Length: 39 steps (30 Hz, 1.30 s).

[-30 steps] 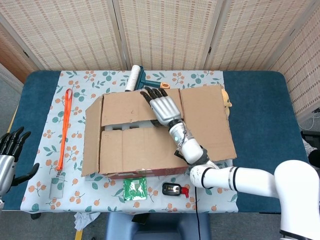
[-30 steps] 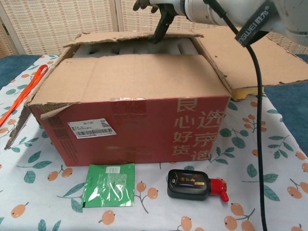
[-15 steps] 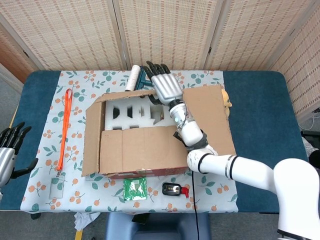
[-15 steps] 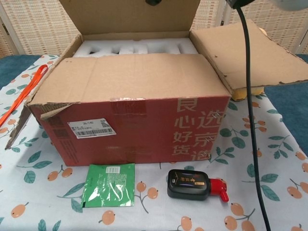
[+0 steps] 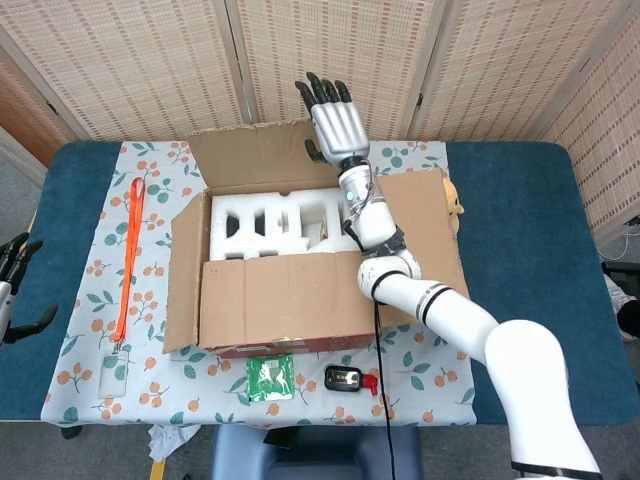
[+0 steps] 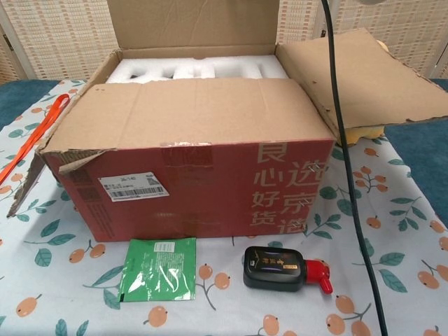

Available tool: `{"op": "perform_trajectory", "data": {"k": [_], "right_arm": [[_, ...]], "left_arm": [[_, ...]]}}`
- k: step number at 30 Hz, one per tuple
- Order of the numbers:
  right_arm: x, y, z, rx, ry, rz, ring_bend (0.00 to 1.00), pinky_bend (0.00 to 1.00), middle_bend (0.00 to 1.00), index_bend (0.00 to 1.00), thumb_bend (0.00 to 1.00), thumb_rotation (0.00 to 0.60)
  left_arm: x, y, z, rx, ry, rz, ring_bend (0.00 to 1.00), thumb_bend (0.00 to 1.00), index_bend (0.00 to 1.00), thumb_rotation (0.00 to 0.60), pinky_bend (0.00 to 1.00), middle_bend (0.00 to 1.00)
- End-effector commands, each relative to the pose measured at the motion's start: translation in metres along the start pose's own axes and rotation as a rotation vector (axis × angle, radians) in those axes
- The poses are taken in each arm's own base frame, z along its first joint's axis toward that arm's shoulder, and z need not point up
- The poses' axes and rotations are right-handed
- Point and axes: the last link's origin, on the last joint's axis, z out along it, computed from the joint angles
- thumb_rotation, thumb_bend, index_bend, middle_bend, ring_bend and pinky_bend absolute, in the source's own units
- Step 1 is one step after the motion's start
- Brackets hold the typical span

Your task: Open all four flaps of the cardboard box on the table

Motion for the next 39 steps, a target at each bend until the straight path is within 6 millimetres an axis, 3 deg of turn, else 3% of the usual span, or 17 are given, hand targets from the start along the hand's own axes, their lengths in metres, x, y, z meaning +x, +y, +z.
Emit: {"op": "perform_trajectory", "data": {"k": [1, 10, 16, 19, 24, 27, 34, 39], "right_arm": [[-0.008, -0.008, -0.004, 0.043, -0.016, 0.008, 0.0, 0.0, 0.0, 0.0, 0.46, 0.6], [0.0, 0.004, -0.005, 0.035, 0.034, -0.133, 0.0, 0.0, 0.0, 0.0, 0.46, 0.6], [0.003, 0.009, -0.012, 0.049, 0.013, -0.02, 0.0, 0.0, 0.0, 0.0, 0.46, 0.6], [0.004, 0.011, -0.033, 0.088, -0.066, 0.079, 0.0, 0.0, 0.0, 0.0, 0.46, 0.6], [0.011, 0.01, -0.091, 0.145, -0.248, 0.326, 0.0, 0.0, 0.0, 0.0, 0.46, 0.6], [0.016, 0.013, -0.112, 0.151, -0.316, 0.375, 0.0, 0.0, 0.0, 0.0, 0.46, 0.6], [0.017, 0.025, -0.141, 0.097, -0.468, 0.503, 0.0, 0.0, 0.0, 0.0, 0.46, 0.6], [0.009, 0.037, -0.151, 0.06, -0.531, 0.552, 0.0, 0.11, 0.0, 0.0, 0.46, 0.6]], "left_arm": [[0.0, 0.003, -0.003, -0.008, -0.003, 0.009, 0.0, 0.38, 0.0, 0.6, 0.0, 0.0], [-0.003, 0.014, -0.011, -0.011, -0.005, 0.047, 0.0, 0.38, 0.0, 0.6, 0.0, 0.0], [-0.004, 0.017, -0.01, -0.007, -0.004, 0.057, 0.0, 0.38, 0.0, 0.6, 0.0, 0.0], [-0.005, 0.017, -0.01, -0.006, -0.008, 0.052, 0.0, 0.38, 0.0, 0.6, 0.0, 0.0], [-0.006, 0.02, -0.012, -0.027, -0.003, 0.039, 0.0, 0.38, 0.0, 0.6, 0.0, 0.0], [-0.009, 0.022, -0.014, -0.04, -0.006, 0.033, 0.0, 0.38, 0.0, 0.6, 0.0, 0.0], [-0.01, 0.024, -0.019, -0.05, -0.002, 0.016, 0.0, 0.38, 0.0, 0.6, 0.0, 0.0], [-0.01, 0.024, -0.022, -0.048, -0.008, 0.016, 0.0, 0.38, 0.0, 0.6, 0.0, 0.0]]}}
